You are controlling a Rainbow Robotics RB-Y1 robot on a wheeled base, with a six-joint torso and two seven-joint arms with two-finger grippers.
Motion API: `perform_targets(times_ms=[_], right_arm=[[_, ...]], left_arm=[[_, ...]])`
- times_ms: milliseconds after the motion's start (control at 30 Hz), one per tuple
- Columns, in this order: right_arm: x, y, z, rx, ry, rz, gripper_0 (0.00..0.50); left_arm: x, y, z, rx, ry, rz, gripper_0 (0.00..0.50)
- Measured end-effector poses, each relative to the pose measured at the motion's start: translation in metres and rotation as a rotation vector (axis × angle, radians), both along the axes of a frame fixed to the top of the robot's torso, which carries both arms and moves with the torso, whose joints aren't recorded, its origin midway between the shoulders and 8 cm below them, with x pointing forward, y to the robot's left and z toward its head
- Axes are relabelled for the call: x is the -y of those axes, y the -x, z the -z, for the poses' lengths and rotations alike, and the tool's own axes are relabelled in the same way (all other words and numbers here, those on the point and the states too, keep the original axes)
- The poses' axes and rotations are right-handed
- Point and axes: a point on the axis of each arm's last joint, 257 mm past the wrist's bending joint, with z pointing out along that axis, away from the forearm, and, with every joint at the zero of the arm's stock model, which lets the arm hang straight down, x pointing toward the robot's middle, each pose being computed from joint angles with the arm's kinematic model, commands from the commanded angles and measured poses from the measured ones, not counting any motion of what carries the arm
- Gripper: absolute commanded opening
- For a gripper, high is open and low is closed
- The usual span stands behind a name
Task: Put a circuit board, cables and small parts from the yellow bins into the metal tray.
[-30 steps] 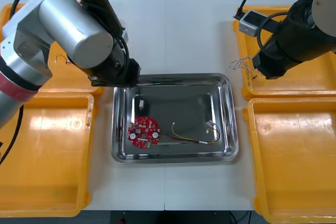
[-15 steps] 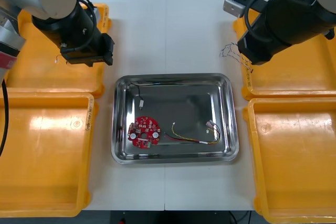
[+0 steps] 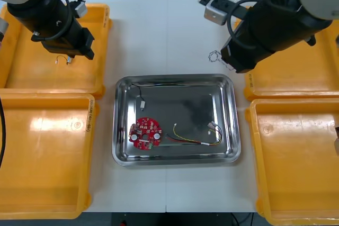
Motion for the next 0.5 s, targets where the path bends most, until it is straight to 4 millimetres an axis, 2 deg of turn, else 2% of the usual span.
perform_targets(times_ms=[267, 500], right_arm=[[-0.026, 0.013, 0.024, 0.014, 0.089, -0.064, 0.000], [-0.028, 0.016, 0.036, 0.009, 0.124, -0.072, 0.000]], left_arm=[[-0.034, -0.016, 0.007, 0.028, -0.008, -0.056, 0.500], [-0.052, -0.029, 0.014, 0.054, -0.063, 0.025, 0.500]])
